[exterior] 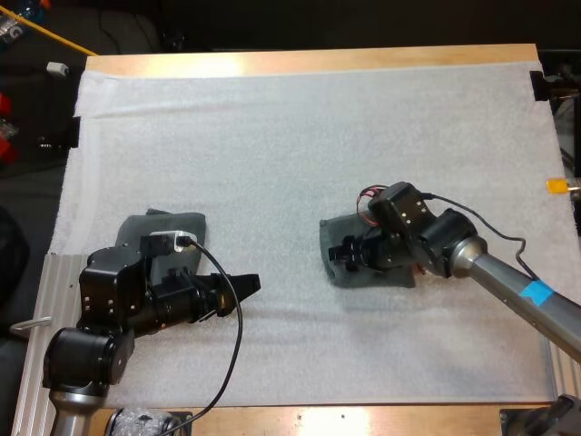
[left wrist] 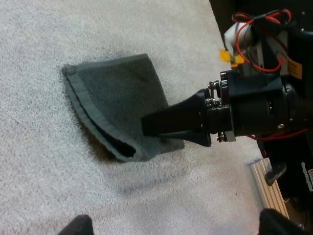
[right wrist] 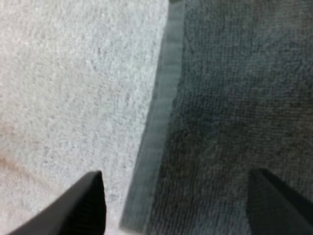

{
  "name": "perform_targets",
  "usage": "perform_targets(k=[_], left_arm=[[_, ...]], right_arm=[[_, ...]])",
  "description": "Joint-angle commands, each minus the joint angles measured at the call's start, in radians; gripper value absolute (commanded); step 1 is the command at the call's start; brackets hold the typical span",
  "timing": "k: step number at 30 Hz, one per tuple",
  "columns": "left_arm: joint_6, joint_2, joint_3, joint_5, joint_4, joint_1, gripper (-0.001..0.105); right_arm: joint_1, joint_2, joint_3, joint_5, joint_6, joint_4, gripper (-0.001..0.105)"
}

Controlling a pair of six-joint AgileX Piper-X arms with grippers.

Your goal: Pick towel from pile, fold and stack

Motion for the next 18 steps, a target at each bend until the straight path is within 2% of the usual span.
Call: perform_targets(k=[1,10,18], left_arm=[[0.004,-0.003,-0.004,0.009,-0.003,-0.005,0.065],[0.031,-0.002,-0.004,0.009,-0.019,-0.005,0.065],[0.031,0.001,-0.004,0.007,-0.113,-0.005,0.065]], right_arm=[[0.007,-0.01,-0.007,-0.014,0.006,0.002,0.061],[0.018,-0.04,-0.007,-0.011,0.005,0.046,0.061],[0.018,-0.196,-0.007,0.036,0.003,0.141,0.061]])
